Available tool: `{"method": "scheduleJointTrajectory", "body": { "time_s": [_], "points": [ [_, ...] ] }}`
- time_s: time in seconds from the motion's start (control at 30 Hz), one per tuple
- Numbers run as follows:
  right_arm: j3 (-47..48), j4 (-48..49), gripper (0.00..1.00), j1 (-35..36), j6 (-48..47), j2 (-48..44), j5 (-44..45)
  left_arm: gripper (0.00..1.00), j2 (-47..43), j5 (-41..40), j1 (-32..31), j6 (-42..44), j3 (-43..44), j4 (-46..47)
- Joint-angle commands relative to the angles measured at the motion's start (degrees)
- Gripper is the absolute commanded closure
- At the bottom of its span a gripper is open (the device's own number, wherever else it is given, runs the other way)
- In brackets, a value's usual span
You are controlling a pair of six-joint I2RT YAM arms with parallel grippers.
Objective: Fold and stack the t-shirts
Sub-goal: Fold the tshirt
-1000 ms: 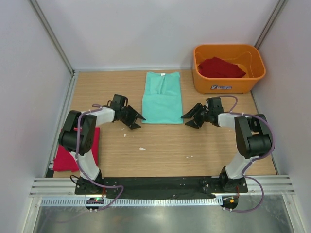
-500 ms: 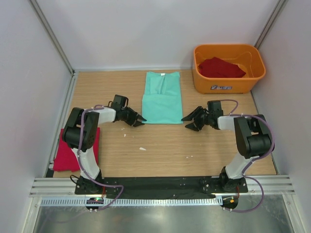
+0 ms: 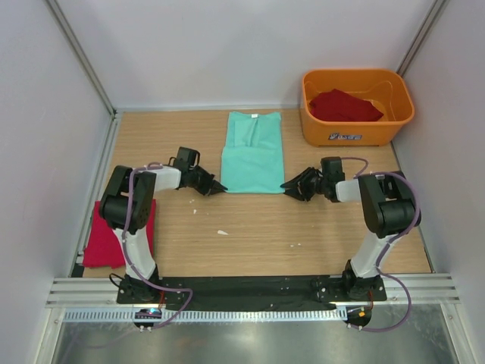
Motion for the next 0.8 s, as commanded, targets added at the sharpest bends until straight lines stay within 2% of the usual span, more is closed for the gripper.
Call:
{"method": "scheduleJointTrajectory", "body": {
  "time_s": [0.0,0.13,0.17,0.2,0.27,0.57,0.77],
  "points": [
    [-0.19,-1.27,0.64,0.4,-0.77,3.62,5.17,1.0,3.51,-5.74,0.57,2.63,-0.28,-3.21],
    [1.21,-2.85,0.77,0.93,-2.7,4.42,5.44,1.0,3.42,-5.65,0.65,3.33,0.07,-3.3],
    [1.74,-3.55,0.82,1.02,-3.14,4.59,5.87,1.0,3.42,-5.65,0.65,3.5,0.16,-3.47],
    [1.92,-4.08,0.91,1.1,-3.41,4.68,5.7,1.0,3.16,-5.57,0.74,4.03,0.16,-3.65],
    [1.83,-4.26,0.99,1.19,-4.02,4.86,5.0,1.0,2.9,-5.65,0.92,4.56,0.07,-4.0],
    [2.62,-12.25,0.99,1.72,-10.26,0.47,5.88,1.0,0.62,-5.39,1.18,6.67,-2.04,-4.26],
    [5.0,-22.71,0.99,3.74,-19.22,-2.16,6.67,1.0,-4.04,-4.86,1.0,9.03,-6.42,-5.49]
  ]
}}
